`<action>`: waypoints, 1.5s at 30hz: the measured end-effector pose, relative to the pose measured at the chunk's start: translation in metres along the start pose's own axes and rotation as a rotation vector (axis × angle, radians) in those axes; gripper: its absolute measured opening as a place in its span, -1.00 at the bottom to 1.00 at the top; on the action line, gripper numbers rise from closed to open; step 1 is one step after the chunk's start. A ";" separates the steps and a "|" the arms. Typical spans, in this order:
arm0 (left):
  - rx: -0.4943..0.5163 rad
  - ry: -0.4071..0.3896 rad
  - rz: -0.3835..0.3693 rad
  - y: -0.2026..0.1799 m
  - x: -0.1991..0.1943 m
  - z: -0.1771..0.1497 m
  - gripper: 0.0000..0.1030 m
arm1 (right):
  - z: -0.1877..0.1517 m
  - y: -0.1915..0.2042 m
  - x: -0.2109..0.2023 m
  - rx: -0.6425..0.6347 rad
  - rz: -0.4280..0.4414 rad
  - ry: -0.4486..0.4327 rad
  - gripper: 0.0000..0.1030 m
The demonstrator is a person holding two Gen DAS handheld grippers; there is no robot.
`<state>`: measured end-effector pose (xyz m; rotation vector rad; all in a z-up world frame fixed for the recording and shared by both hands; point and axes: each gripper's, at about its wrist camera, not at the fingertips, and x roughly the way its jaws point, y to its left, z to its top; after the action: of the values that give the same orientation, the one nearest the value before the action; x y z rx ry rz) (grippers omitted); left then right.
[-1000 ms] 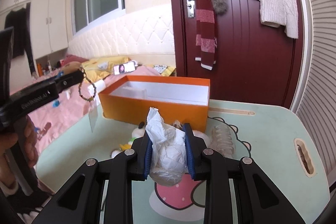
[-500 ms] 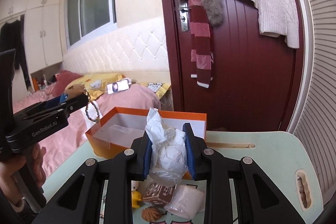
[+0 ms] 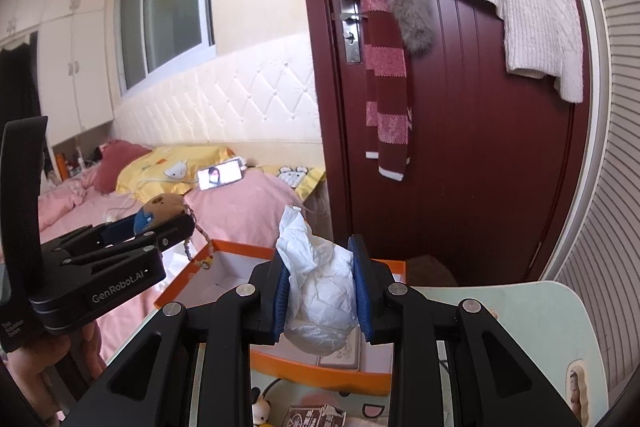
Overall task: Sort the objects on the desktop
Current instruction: 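Carry the bear and the tissue over the orange box with both grippers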
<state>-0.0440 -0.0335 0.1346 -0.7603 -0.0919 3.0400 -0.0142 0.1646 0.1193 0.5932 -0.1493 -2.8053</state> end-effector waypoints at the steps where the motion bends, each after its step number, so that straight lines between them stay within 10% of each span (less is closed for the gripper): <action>1: -0.005 -0.012 -0.002 0.000 0.000 0.004 0.06 | 0.003 0.000 0.002 0.005 -0.002 0.000 -0.47; 11: -0.007 -0.079 0.008 -0.006 -0.008 0.035 0.06 | 0.024 -0.001 0.014 0.048 -0.007 -0.007 -0.47; 31: -0.011 0.199 0.092 -0.008 0.059 0.008 0.06 | -0.011 -0.010 0.067 0.048 -0.087 0.203 -0.47; 45: 0.006 0.178 0.107 -0.007 0.053 0.013 0.06 | -0.014 -0.008 0.072 0.052 -0.083 0.236 -0.47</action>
<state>-0.0970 -0.0259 0.1215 -1.0639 -0.0413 3.0516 -0.0734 0.1511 0.0779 0.9564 -0.1535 -2.7892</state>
